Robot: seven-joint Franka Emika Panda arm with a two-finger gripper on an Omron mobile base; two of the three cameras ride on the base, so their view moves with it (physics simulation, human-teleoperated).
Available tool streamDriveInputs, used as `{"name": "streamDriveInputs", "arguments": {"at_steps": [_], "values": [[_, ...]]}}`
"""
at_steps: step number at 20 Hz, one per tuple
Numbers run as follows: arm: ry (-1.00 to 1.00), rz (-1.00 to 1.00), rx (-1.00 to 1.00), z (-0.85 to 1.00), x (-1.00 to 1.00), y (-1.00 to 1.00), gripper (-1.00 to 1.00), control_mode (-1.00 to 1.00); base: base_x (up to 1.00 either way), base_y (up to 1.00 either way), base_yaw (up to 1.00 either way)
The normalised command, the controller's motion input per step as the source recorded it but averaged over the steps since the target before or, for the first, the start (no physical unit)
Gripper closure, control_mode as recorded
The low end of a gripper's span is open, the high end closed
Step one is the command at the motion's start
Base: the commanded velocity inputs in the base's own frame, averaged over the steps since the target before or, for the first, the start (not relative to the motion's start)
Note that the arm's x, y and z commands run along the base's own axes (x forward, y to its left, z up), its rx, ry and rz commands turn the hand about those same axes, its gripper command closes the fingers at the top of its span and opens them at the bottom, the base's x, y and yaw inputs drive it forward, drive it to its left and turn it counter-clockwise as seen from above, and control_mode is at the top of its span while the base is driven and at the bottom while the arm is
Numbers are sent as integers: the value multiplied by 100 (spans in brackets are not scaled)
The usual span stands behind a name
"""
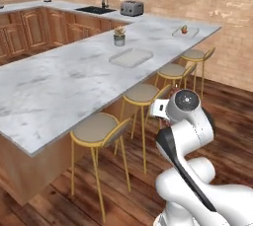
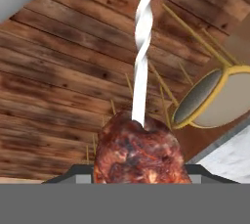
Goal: Place the cold items (peach and lemon wedge) from the fridge in one tupperware on the dining counter. Place the warm items (kebab skewer and hot dog) in the stove area in another tupperware.
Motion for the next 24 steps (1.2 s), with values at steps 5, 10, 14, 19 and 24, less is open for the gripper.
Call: {"name": "streamDriveInputs", "arguments": {"at_steps": [5, 10, 14, 19, 24], "values": [[0, 0, 0, 0, 0, 0, 100, 100, 74, -65, 17], [0, 0, 0, 0, 0, 0, 100, 100, 73, -53, 26], [0, 0, 0, 0, 0, 0, 100, 100, 58, -52, 27], [0, 0, 0, 0, 0, 0, 100, 100, 68, -48, 27], [0, 0, 0, 0, 0, 0, 100, 100, 73, -48, 26]]}}
